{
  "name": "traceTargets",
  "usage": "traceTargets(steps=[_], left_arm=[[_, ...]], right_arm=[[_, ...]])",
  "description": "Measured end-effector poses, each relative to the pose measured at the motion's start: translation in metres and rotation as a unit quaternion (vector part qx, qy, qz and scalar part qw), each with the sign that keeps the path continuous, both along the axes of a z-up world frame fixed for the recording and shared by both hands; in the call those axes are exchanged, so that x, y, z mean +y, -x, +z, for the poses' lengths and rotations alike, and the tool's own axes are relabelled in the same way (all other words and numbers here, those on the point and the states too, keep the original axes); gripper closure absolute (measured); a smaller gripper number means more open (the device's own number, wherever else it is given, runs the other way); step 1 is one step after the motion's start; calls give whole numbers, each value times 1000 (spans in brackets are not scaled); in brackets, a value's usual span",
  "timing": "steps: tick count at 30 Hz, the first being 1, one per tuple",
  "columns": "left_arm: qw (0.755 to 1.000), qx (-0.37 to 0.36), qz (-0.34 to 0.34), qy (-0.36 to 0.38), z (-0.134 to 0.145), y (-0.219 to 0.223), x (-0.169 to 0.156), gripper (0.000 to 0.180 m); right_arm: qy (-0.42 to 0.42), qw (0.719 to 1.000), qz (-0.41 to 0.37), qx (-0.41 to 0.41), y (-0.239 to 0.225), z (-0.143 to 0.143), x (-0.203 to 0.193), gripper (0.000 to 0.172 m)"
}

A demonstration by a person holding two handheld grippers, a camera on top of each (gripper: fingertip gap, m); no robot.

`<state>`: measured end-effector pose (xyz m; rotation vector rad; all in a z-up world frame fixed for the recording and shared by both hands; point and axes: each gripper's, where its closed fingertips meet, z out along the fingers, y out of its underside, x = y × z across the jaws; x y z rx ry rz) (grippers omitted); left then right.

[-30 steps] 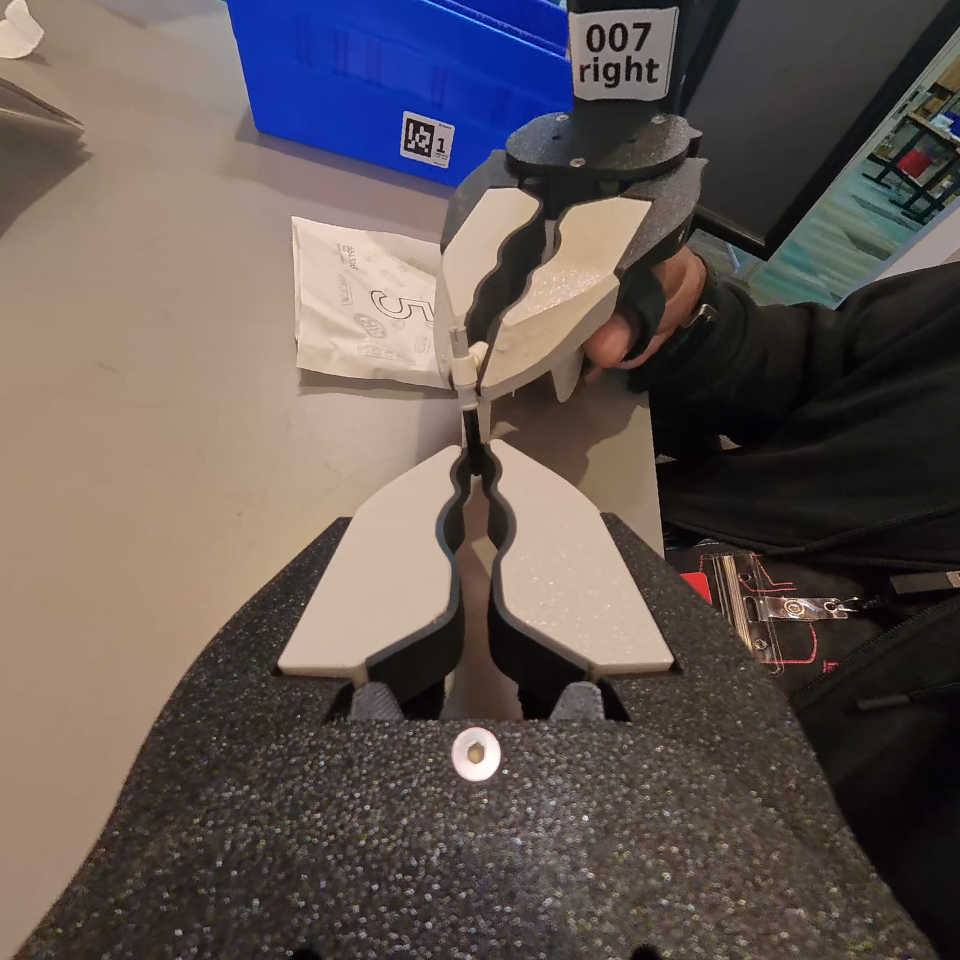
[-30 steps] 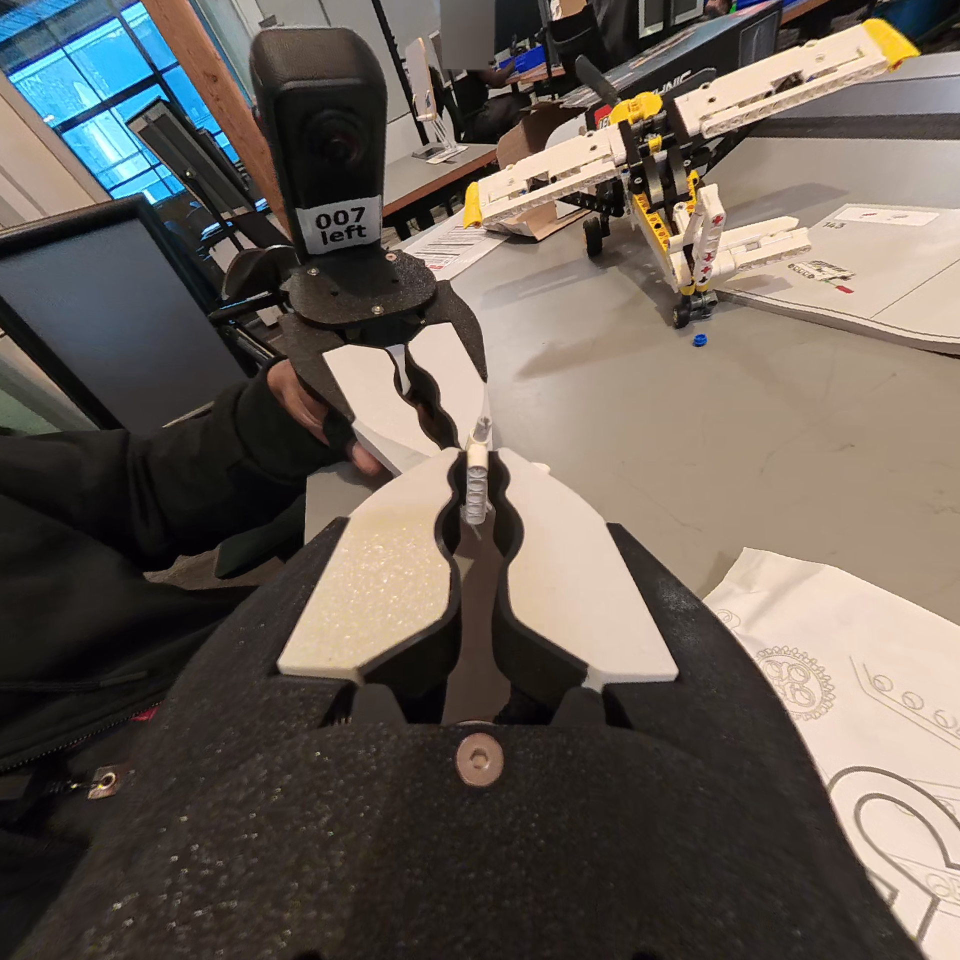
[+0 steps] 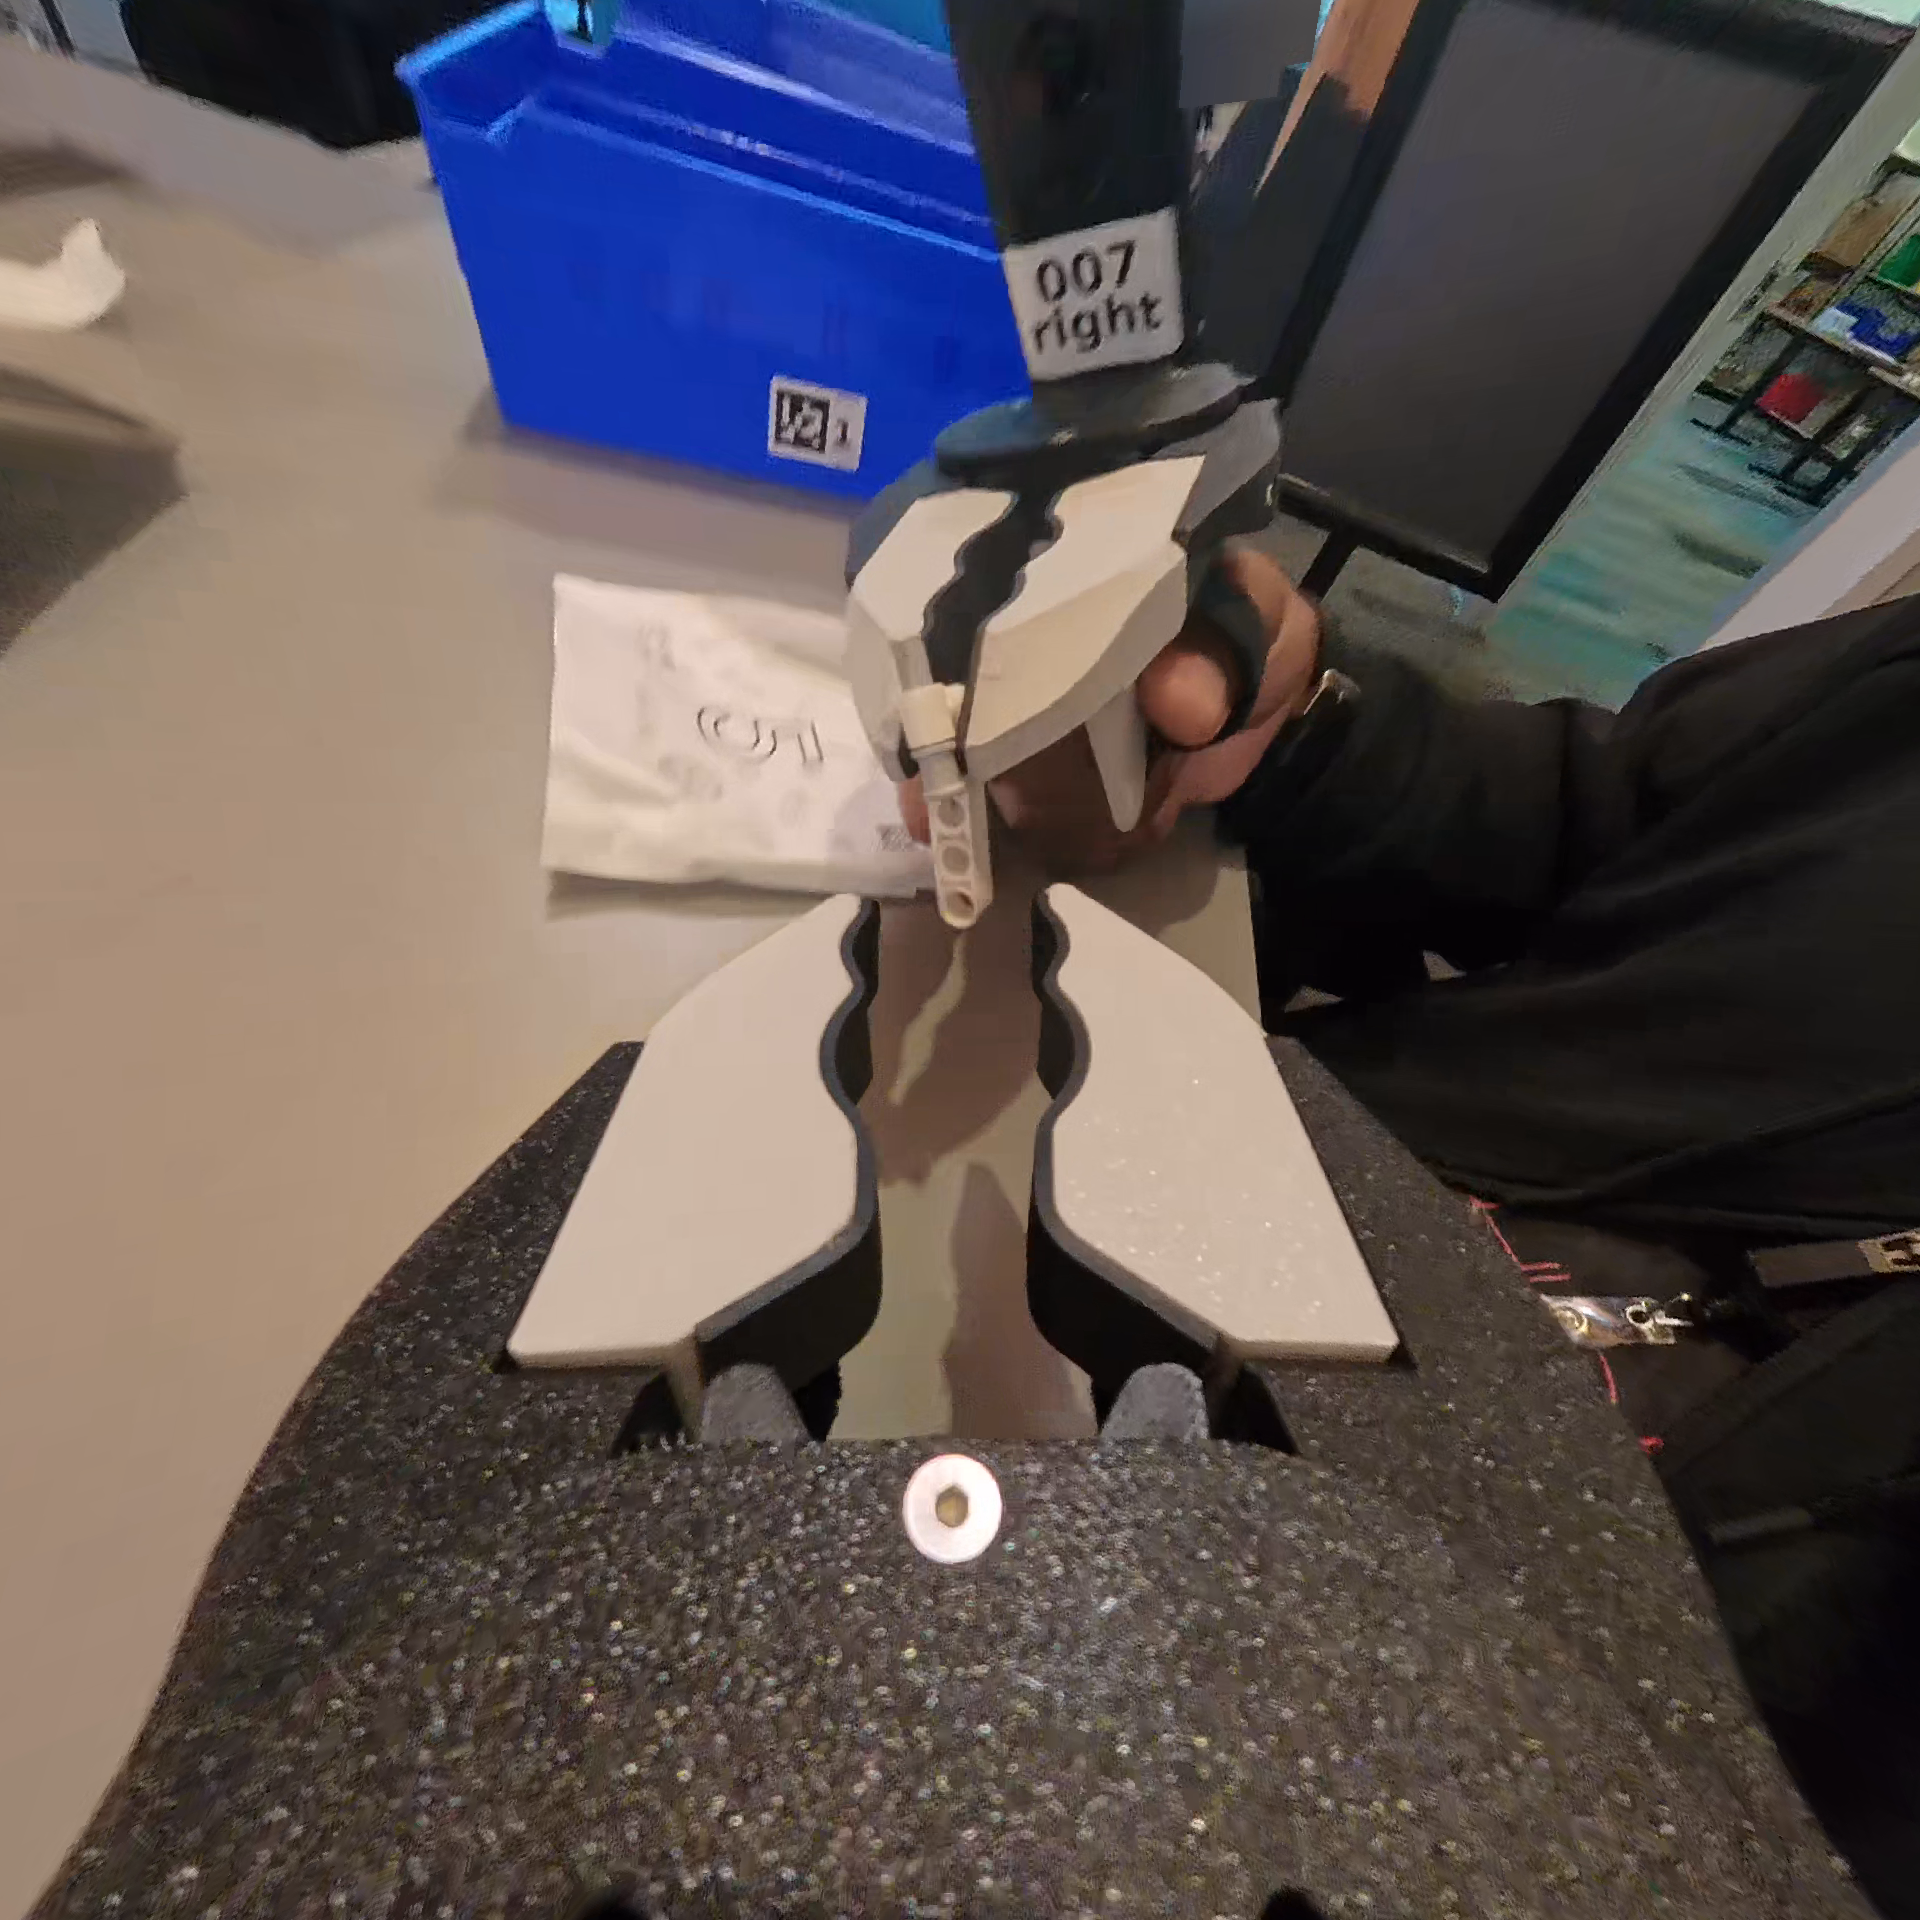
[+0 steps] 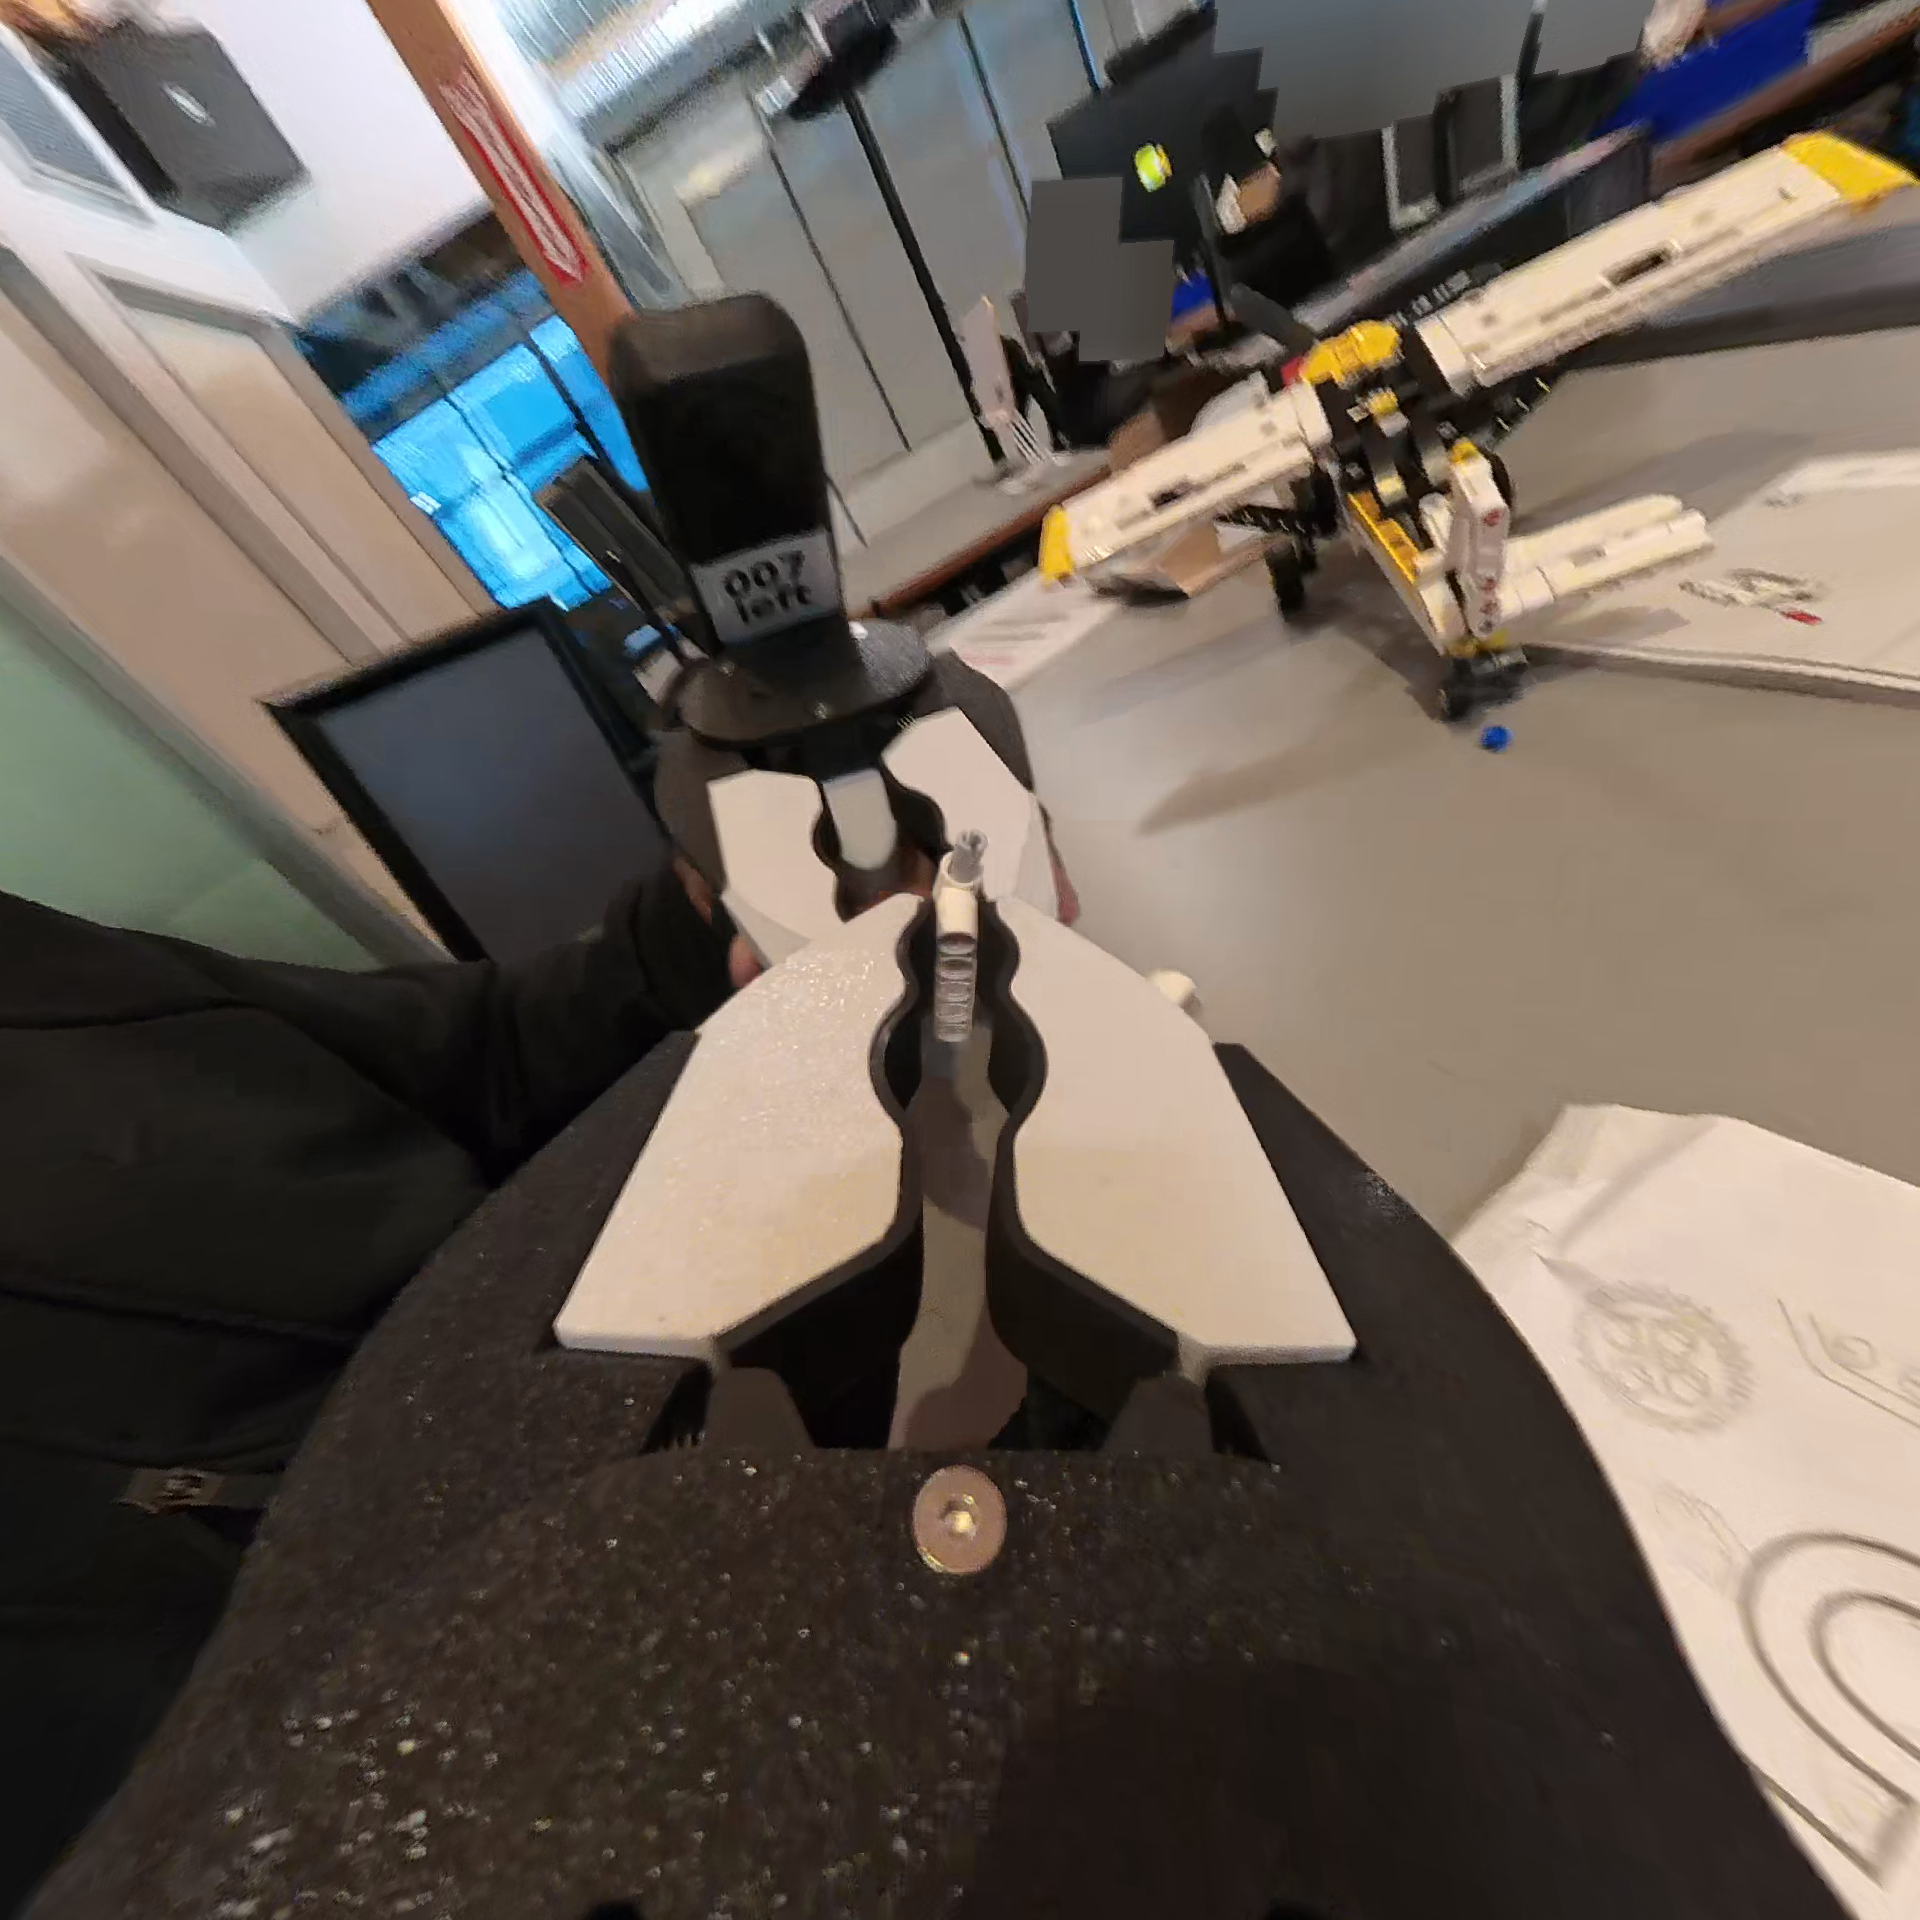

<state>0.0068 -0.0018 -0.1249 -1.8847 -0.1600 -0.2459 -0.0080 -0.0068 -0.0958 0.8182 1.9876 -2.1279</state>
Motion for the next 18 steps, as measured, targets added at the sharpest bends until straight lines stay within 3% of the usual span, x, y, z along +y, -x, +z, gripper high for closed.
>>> traceTargets(steps=[3, 5, 8, 13, 18], left_arm=[[1000, 20, 3, -22, 5, -2, 10, 154], [999, 23, -10, -48, 11, -7, 13, 168], [998, 17, -16, -56, 12, -9, 11, 171], [1000, 29, -1, 0, 2, -4, 3, 172], [979, 163, 64, 105, -9, 18, -13, 172]], right_arm=[[45, 999, 8, 4, -6, 10, -3, 164], [43, 999, 1, 15, -7, 10, -5, 164], [40, 999, 8, 21, -10, 10, -6, 164], [17, 1000, 4, 14, -7, 5, -6, 162], [-72, 992, -57, 91, 2, -3, 8, 155]])
